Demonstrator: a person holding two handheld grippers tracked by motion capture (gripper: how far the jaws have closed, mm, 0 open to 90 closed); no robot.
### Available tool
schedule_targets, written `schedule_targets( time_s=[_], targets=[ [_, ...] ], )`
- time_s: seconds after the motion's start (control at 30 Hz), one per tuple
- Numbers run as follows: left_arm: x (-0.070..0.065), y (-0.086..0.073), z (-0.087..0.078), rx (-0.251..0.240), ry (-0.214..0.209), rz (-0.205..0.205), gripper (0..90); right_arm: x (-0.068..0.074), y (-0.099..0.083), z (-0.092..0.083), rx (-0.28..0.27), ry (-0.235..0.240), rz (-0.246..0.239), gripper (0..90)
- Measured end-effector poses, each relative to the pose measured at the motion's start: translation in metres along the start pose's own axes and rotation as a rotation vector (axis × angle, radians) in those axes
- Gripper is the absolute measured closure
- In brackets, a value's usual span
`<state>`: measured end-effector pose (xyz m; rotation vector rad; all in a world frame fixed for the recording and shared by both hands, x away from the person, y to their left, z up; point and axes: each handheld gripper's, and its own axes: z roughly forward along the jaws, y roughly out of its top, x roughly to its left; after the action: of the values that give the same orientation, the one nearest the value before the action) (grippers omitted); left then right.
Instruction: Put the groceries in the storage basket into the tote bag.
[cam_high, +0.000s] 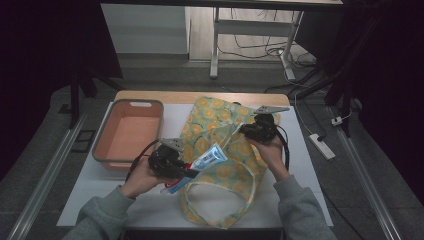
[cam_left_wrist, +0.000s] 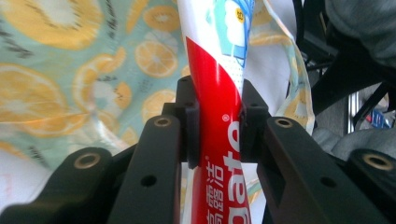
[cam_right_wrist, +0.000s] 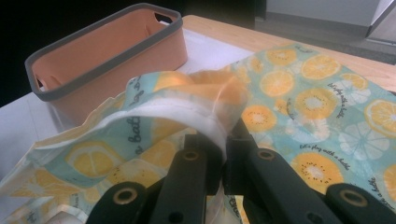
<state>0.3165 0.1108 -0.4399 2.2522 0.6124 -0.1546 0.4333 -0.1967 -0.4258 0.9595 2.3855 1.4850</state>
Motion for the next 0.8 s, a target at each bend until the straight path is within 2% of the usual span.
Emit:
schedule_targets(
  time_s=[0.37, 0.53, 0.6, 0.67, 0.73, 0.8],
  targets=[
    [-0.003, 0.014, 0.038, 0.097, 0.000, 0.037, 74.2, 0.004, 0.003, -0.005, -0.028, 0.010, 0.000, 88.1],
    [-0.001, 0.019, 0.052, 0.119, 0.000, 0.039, 74.1, 0.005, 0.005, -0.007, -0.039, 0.021, 0.000, 88.0],
    [-0.001, 0.021, 0.055, 0.127, 0.014, 0.044, 74.1, 0.005, 0.005, -0.007, -0.042, 0.029, 0.005, 88.1],
    [-0.003, 0.022, 0.058, 0.137, 0.016, 0.046, 74.1, 0.006, 0.005, -0.007, -0.048, 0.029, 0.002, 88.1],
    [-0.009, 0.023, 0.061, 0.148, 0.022, 0.070, 74.1, 0.008, 0.006, -0.008, -0.057, 0.029, 0.002, 88.1],
    [-0.014, 0.024, 0.063, 0.154, 0.010, 0.085, 74.0, 0.008, 0.007, -0.010, -0.061, 0.029, -0.001, 88.1]
  ],
)
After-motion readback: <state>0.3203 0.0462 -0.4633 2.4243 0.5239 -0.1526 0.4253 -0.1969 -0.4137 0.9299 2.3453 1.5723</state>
